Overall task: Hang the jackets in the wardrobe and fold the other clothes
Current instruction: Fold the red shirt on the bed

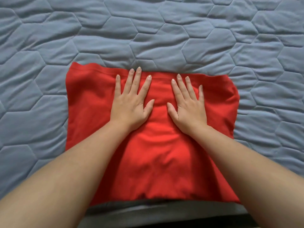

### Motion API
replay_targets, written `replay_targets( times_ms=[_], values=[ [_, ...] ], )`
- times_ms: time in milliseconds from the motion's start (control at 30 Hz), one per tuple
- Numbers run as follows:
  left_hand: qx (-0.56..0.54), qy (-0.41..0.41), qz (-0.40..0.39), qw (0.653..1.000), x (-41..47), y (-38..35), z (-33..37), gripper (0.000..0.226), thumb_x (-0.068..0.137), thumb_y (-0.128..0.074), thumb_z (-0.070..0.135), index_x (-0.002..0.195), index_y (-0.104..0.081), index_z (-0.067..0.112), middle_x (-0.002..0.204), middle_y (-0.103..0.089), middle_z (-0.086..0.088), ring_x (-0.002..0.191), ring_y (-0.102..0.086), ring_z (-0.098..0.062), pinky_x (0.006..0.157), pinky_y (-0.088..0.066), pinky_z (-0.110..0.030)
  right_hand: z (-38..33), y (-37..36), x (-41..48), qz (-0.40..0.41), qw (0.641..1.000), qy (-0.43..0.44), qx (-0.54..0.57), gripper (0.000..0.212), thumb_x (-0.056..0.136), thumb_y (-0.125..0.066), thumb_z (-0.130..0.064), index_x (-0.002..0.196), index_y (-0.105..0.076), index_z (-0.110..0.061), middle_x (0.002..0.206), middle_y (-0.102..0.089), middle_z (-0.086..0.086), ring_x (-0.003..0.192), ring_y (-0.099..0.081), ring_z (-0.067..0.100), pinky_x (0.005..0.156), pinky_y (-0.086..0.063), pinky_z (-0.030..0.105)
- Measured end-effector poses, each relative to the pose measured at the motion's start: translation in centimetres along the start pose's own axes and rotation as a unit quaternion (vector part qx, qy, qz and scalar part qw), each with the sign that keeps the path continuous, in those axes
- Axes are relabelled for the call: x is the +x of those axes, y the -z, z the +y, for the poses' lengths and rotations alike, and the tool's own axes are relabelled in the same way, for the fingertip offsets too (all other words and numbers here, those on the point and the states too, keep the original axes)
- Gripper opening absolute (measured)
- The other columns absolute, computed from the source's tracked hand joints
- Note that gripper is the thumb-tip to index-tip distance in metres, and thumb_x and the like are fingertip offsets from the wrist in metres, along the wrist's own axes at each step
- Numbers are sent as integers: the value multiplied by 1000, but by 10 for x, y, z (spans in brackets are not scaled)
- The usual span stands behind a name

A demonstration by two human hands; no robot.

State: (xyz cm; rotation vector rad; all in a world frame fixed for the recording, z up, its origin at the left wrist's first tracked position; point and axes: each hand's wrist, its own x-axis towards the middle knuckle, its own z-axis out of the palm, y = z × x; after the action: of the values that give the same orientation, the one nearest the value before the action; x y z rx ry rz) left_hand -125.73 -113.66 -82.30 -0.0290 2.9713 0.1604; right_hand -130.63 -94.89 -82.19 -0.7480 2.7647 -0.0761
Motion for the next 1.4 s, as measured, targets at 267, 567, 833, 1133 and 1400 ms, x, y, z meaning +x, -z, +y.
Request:
replay_targets(
  times_ms=[267, 567, 833, 1133, 1400],
  values=[
    [2, 87, -1, 996, -45, 24, -73, 74, 88, -21, 53, 151, -21, 13, 159, -12, -15, 146, -13, -29, 115, -6, -54, 91, 26, -23, -36, 990, -136, -7, 68, 96, -24, -52, 154, -4, -21, 162, 4, 3, 149, 5, 19, 118, 1, 52],
    [-19, 185, 34, 982, -59, 24, -68, 70, 89, -28, 48, 151, -21, 16, 159, -10, -16, 147, -8, -31, 115, -1, -54, 123, 68, 0, 3, 936, -213, 282, 61, 90, -63, -22, 144, -37, -13, 134, -49, 12, 117, -51, 23, 98, -43, 33],
    [-109, 275, 67, 953, -93, 27, -53, 68, 95, -50, 25, 151, -16, 7, 156, -3, -28, 143, -7, -44, 117, -10, -50, 139, 110, 13, -182, 699, -327, 609, 23, 91, -53, -5, 110, -59, -18, 82, -62, 2, 64, -58, 12, 56, -49, 24],
    [-71, 267, 51, 960, -98, 37, -36, 72, 88, -45, 28, 151, -15, 10, 159, -5, -19, 146, -8, -37, 113, -11, -58, 133, 98, 3, -13, 689, -372, 622, 38, 86, -58, 2, 114, -49, -22, 77, -59, 0, 64, -54, 9, 53, -43, 23],
    [-66, 266, 24, 962, -96, 34, -38, 70, 90, -46, 29, 152, -17, 11, 159, -4, -17, 146, -6, -34, 114, -11, -58, 143, 96, 10, -79, 934, -186, 296, 31, 80, -66, 4, 110, -61, -3, 96, -61, 17, 75, -56, 19, 66, -45, 15]
  ],
)
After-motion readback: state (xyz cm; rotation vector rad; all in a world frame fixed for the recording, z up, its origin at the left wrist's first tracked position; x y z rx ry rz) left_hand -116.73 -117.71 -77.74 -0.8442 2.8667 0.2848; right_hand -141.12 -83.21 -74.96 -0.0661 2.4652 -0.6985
